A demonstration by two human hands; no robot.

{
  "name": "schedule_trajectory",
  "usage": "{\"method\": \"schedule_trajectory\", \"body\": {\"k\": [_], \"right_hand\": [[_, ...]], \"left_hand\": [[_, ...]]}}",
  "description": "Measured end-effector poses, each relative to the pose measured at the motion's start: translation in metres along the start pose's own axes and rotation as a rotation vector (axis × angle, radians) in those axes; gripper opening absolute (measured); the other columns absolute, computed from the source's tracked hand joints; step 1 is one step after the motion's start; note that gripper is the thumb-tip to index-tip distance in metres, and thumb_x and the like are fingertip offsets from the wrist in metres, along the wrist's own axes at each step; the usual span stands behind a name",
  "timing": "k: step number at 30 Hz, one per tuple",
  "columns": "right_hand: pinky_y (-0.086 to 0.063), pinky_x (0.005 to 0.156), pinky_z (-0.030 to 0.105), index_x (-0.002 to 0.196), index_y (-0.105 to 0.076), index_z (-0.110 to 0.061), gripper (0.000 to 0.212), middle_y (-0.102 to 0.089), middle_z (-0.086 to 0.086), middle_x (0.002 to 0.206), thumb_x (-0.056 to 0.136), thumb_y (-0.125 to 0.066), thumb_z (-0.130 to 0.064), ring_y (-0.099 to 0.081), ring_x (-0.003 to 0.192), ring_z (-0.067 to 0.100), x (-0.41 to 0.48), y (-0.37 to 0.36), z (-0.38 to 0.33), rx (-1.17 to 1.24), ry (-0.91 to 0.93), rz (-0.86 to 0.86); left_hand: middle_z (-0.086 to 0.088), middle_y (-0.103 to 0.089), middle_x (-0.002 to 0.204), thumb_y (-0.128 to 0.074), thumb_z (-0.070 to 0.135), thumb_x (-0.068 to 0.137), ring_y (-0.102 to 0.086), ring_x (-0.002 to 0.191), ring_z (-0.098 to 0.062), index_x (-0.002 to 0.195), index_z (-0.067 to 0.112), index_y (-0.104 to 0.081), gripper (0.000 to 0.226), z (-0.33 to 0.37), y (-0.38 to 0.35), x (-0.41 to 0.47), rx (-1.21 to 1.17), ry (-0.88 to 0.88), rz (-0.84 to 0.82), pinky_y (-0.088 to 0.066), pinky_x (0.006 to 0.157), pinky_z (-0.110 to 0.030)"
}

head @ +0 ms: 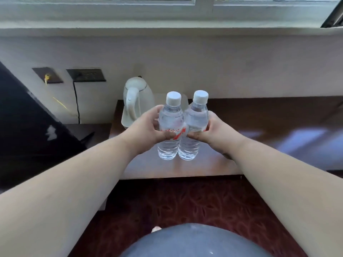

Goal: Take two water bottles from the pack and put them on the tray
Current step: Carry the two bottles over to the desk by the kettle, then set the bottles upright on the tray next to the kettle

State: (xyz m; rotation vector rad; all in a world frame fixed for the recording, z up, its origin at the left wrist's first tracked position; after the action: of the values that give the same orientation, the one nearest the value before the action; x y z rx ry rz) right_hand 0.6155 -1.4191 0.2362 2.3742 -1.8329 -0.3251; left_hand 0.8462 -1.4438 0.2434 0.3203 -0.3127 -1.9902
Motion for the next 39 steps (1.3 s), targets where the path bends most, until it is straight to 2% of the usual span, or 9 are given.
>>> {"method": "schedule_trajectory", "body": {"k": [2, 6, 11, 14, 17, 24, 31, 35, 39], "right_hand": [[-0.056, 0.085, 0.017, 0.109, -0.069, -0.047, 0.043, -0.077, -0.016, 0.109, 0.085, -0.082, -0.014, -0.07, 0.105, 0.0, 0.017, -0.002, 0.005, -0.02, 0.032, -0.055], [-0.051, 0.094, 0.059, 0.109, -0.064, 0.006, 0.024, -0.067, 0.035, 0.109, 0.085, -0.069, 0.01, -0.065, 0.103, 0.047, 0.061, -0.007, 0.029, -0.124, 0.012, -0.06], [-0.043, 0.067, 0.034, 0.09, -0.058, 0.013, 0.014, -0.058, 0.033, 0.078, 0.079, -0.064, 0.019, -0.049, 0.073, 0.019, 0.096, -0.011, 0.06, -0.132, -0.059, -0.043], [-0.04, 0.062, 0.031, 0.083, -0.057, 0.01, 0.013, -0.051, 0.013, 0.071, 0.075, -0.064, 0.018, -0.045, 0.068, 0.014, 0.111, -0.009, 0.08, -0.177, -0.053, -0.044], [-0.047, 0.061, 0.04, 0.086, -0.059, 0.01, 0.015, -0.057, 0.029, 0.076, 0.074, -0.067, 0.015, -0.049, 0.071, 0.015, 0.118, -0.008, 0.097, -0.197, -0.04, -0.056], [-0.043, 0.074, -0.002, 0.11, -0.047, -0.041, 0.059, -0.061, -0.019, 0.106, 0.074, -0.086, -0.015, -0.059, 0.092, -0.023, 0.111, -0.001, 0.134, -0.175, -0.176, -0.022], [-0.018, 0.122, 0.029, 0.161, 0.005, -0.02, 0.131, -0.021, -0.009, 0.164, 0.071, -0.087, -0.041, -0.021, 0.147, -0.001, 0.104, 0.01, 0.125, -0.211, -0.235, -0.129], [-0.026, 0.119, 0.035, 0.159, -0.016, -0.014, 0.111, -0.028, 0.001, 0.161, 0.079, -0.055, -0.079, -0.028, 0.148, 0.012, 0.097, 0.018, 0.064, -0.205, -0.01, 0.214], [-0.043, 0.107, 0.035, 0.139, -0.053, -0.021, 0.059, -0.06, -0.007, 0.131, 0.09, -0.059, -0.052, -0.054, 0.121, 0.009, 0.115, 0.004, -0.006, -0.623, 0.24, 0.195]], "left_hand": [[0.019, -0.075, 0.106, -0.089, 0.014, 0.077, -0.073, 0.095, -0.001, 0.106, 0.056, -0.059, 0.059, -0.016, 0.004, 0.019, 0.013, 0.012, 0.002, -0.055, 0.077, -0.012], [0.023, -0.075, 0.103, -0.091, 0.015, 0.074, -0.072, 0.092, 0.005, 0.109, 0.058, -0.056, 0.065, -0.054, 0.006, 0.048, 0.046, 0.073, 0.055, -0.052, 0.074, -0.012], [0.018, -0.073, 0.108, -0.094, 0.025, 0.071, -0.07, 0.103, -0.003, 0.121, 0.047, -0.054, 0.068, -0.091, -0.005, 0.071, 0.049, 0.196, 0.136, -0.053, 0.093, -0.028], [0.019, -0.069, 0.113, -0.094, 0.03, 0.071, -0.065, 0.101, 0.008, 0.132, 0.037, -0.053, 0.074, -0.102, -0.011, 0.081, 0.1, 0.229, 0.143, -0.045, 0.089, -0.012], [0.026, -0.066, 0.108, -0.093, 0.028, 0.072, -0.059, 0.095, 0.022, 0.128, 0.037, -0.053, 0.069, -0.111, -0.016, 0.087, 0.1, 0.268, 0.144, -0.04, 0.077, 0.001], [0.019, -0.066, 0.122, -0.093, 0.032, 0.073, -0.06, 0.117, -0.002, 0.135, 0.036, -0.05, 0.076, -0.12, -0.017, 0.093, 0.159, 0.291, 0.124, -0.046, 0.101, -0.027], [0.017, -0.059, 0.131, -0.091, 0.027, 0.075, -0.054, 0.122, -0.005, 0.141, 0.033, -0.044, 0.082, -0.121, -0.016, 0.094, 0.233, 0.269, 0.121, -0.044, 0.106, -0.032], [0.019, -0.057, 0.129, -0.092, 0.032, 0.072, -0.053, 0.123, -0.005, 0.142, 0.034, -0.043, 0.085, -0.122, -0.014, 0.095, 0.25, 0.234, 0.1, -0.042, 0.105, -0.028], [0.015, -0.057, 0.134, -0.093, 0.035, 0.07, -0.055, 0.122, -0.006, 0.144, 0.036, -0.039, 0.092, -0.121, -0.013, 0.09, 0.271, 0.202, 0.124, -0.042, 0.104, -0.027]]}}
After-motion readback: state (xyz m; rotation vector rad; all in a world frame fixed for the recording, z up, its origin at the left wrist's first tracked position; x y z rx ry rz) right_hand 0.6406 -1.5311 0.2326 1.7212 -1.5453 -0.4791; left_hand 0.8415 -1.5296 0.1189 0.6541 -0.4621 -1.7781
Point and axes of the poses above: each hand's wrist, its own x-axis towards the middle knuckle, its own y-axis out of the back of the hand, z = x × y, the point moved 1 cm from there along x, towards the middle knuckle
